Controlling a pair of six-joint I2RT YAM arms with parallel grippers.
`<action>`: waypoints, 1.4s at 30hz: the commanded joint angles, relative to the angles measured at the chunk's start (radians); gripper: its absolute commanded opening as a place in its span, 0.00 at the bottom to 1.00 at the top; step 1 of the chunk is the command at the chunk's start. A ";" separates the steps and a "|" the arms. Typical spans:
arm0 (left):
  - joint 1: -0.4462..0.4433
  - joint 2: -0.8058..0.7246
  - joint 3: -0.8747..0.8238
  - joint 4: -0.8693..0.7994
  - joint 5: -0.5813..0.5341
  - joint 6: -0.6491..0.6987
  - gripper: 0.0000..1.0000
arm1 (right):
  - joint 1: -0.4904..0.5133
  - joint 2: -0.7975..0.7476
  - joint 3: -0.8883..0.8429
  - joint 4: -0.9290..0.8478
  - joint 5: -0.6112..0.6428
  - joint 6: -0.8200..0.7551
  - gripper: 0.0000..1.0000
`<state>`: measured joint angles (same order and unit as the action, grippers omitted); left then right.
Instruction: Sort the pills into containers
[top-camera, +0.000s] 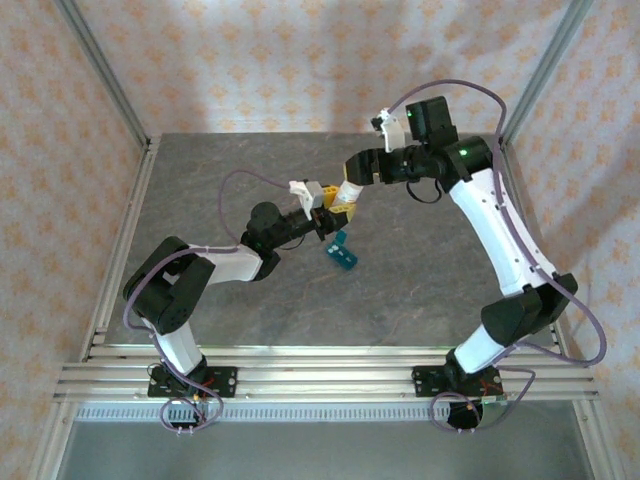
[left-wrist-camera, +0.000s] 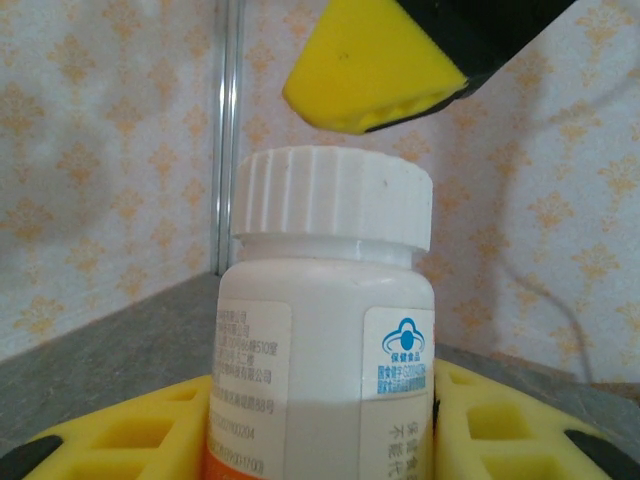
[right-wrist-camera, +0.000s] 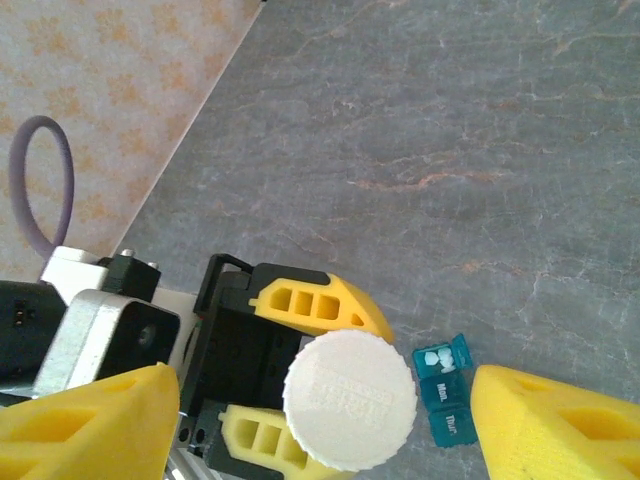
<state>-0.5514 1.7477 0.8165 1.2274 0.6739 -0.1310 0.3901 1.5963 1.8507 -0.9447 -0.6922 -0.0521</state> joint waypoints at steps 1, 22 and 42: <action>0.006 -0.045 0.009 0.047 0.023 -0.007 0.00 | -0.001 0.015 0.036 -0.040 -0.024 -0.034 0.76; 0.007 -0.028 0.032 0.046 0.024 -0.021 0.00 | -0.001 0.065 0.018 -0.057 -0.049 -0.042 0.60; 0.007 -0.022 0.044 0.046 0.005 -0.018 0.00 | 0.002 0.047 -0.091 0.019 -0.037 0.049 0.37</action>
<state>-0.5468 1.7412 0.8185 1.1965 0.6765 -0.1509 0.3889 1.6577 1.8080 -0.9405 -0.7486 -0.0536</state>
